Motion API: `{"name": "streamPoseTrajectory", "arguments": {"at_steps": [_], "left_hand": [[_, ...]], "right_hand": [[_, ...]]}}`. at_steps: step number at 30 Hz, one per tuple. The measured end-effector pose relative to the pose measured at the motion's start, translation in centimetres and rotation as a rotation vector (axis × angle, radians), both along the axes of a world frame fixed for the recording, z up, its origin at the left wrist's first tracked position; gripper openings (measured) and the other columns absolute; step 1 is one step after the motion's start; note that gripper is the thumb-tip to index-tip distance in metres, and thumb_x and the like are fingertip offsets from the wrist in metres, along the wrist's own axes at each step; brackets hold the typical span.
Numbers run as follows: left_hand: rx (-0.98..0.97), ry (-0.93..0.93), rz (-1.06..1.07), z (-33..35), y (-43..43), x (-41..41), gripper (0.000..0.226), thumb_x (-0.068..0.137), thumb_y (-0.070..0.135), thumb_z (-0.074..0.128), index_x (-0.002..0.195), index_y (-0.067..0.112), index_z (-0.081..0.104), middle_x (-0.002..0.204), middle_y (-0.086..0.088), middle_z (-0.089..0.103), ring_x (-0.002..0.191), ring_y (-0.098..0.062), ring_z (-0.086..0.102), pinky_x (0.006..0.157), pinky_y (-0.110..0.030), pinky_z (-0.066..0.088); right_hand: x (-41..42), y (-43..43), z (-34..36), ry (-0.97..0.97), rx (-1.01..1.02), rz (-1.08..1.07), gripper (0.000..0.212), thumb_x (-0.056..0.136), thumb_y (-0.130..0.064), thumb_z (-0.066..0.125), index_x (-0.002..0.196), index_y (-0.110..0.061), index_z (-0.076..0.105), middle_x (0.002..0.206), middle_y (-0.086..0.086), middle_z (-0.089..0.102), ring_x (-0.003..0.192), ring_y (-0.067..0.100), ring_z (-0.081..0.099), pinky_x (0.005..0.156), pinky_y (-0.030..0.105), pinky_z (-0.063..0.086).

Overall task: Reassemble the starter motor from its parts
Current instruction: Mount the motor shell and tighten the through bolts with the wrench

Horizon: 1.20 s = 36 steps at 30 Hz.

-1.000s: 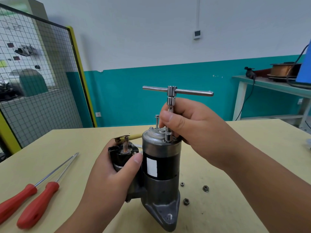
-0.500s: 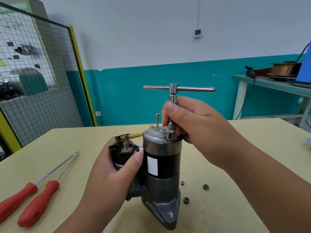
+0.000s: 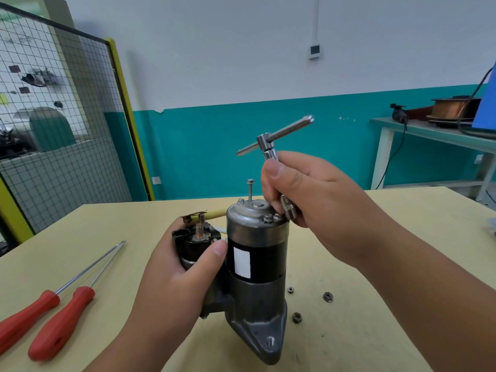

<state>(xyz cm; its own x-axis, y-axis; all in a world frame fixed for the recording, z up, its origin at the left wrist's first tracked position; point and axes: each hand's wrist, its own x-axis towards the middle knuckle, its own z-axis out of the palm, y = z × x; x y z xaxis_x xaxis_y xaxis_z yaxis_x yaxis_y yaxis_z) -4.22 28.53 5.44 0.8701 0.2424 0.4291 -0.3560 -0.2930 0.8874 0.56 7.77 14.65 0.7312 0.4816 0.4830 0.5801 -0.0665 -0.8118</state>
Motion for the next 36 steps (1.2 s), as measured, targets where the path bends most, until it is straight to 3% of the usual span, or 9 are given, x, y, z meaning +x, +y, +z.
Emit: {"name": "streamPoseTrajectory", "arguments": {"at_steps": [3, 6, 9, 12, 16, 19, 31, 34, 36], "left_hand": [[-0.005, 0.007, 0.004, 0.1, 0.0, 0.0, 0.04, 0.069, 0.066, 0.066, 0.101, 0.042, 0.071, 0.085, 0.01, 0.075, 0.075, -0.022, 0.074, 0.05, -0.037, 0.048], [-0.006, 0.005, 0.018, -0.1, 0.0, 0.1, 0.04, 0.069, 0.066, 0.066, 0.101, 0.042, 0.071, 0.085, 0.011, 0.075, 0.076, -0.024, 0.074, 0.051, -0.038, 0.048], [-0.015, 0.006, 0.019, 0.0, 0.0, 0.0, 0.041, 0.068, 0.065, 0.067, 0.101, 0.041, 0.07, 0.084, 0.011, 0.075, 0.076, -0.028, 0.075, 0.051, -0.037, 0.047], [-0.016, 0.01, 0.011, 0.2, 0.0, -0.1, 0.042, 0.067, 0.066, 0.066, 0.103, 0.044, 0.07, 0.086, 0.011, 0.077, 0.074, -0.029, 0.077, 0.05, -0.035, 0.048], [0.0, 0.011, -0.006, 0.1, -0.1, -0.1, 0.041, 0.067, 0.066, 0.066, 0.103, 0.046, 0.07, 0.086, 0.012, 0.077, 0.072, -0.021, 0.075, 0.049, -0.033, 0.047], [-0.006, 0.005, -0.009, 0.1, -0.1, -0.2, 0.04, 0.067, 0.065, 0.066, 0.103, 0.046, 0.07, 0.086, 0.012, 0.077, 0.07, -0.017, 0.075, 0.049, -0.032, 0.047], [-0.018, 0.012, 0.002, 0.1, 0.0, -0.1, 0.039, 0.068, 0.066, 0.065, 0.102, 0.047, 0.07, 0.086, 0.012, 0.077, 0.074, -0.026, 0.077, 0.048, -0.031, 0.048], [-0.02, 0.004, -0.012, 0.1, 0.0, -0.1, 0.039, 0.068, 0.066, 0.066, 0.101, 0.046, 0.071, 0.087, 0.011, 0.077, 0.079, -0.027, 0.077, 0.053, -0.036, 0.049], [-0.017, -0.013, -0.015, 0.1, 0.0, -0.1, 0.039, 0.067, 0.064, 0.065, 0.1, 0.046, 0.071, 0.089, 0.011, 0.078, 0.083, -0.015, 0.076, 0.064, -0.037, 0.053]], "right_hand": [[0.0, -0.1, 0.1, -0.003, -0.018, -0.003, 0.042, 0.099, -0.049, 0.041, 0.077, -0.018, 0.058, 0.076, 0.005, 0.059, 0.065, 0.005, 0.048, 0.059, 0.017, 0.04], [0.4, -0.2, 0.0, 0.01, -0.041, 0.0, 0.044, 0.099, -0.053, 0.04, 0.078, -0.022, 0.063, 0.09, 0.024, 0.06, 0.071, 0.028, 0.047, 0.063, 0.036, 0.039], [0.9, -0.4, 0.0, 0.115, 0.072, 0.065, 0.039, 0.098, -0.051, 0.045, 0.078, -0.023, 0.063, 0.069, 0.007, 0.048, 0.061, 0.017, 0.041, 0.053, 0.029, 0.036], [1.2, -0.8, 0.1, 0.205, 0.171, 0.127, 0.035, 0.097, -0.046, 0.051, 0.078, -0.019, 0.062, 0.063, -0.001, 0.04, 0.055, 0.014, 0.032, 0.047, 0.03, 0.025], [1.3, -1.0, 0.3, 0.206, 0.185, 0.077, 0.04, 0.097, -0.052, 0.06, 0.081, -0.015, 0.064, 0.064, 0.006, 0.04, 0.053, 0.015, 0.036, 0.046, 0.03, 0.026], [1.0, -0.9, 0.5, 0.176, 0.166, 0.041, 0.039, 0.087, -0.053, 0.057, 0.083, -0.015, 0.066, 0.063, 0.007, 0.044, 0.053, 0.014, 0.042, 0.046, 0.026, 0.033], [0.7, -0.5, 0.3, 0.11, 0.046, 0.006, 0.036, 0.096, -0.054, 0.06, 0.078, -0.026, 0.073, 0.062, -0.005, 0.048, 0.059, 0.015, 0.04, 0.051, 0.031, 0.032], [0.7, -0.8, 0.6, 0.092, 0.012, 0.013, 0.032, 0.093, -0.047, 0.056, 0.081, -0.025, 0.075, 0.063, -0.003, 0.05, 0.061, 0.02, 0.041, 0.052, 0.031, 0.034], [0.7, -1.1, 0.7, 0.083, -0.018, 0.015, 0.029, 0.092, -0.046, 0.057, 0.083, -0.026, 0.076, 0.065, -0.004, 0.053, 0.062, 0.019, 0.044, 0.054, 0.033, 0.037]]}}
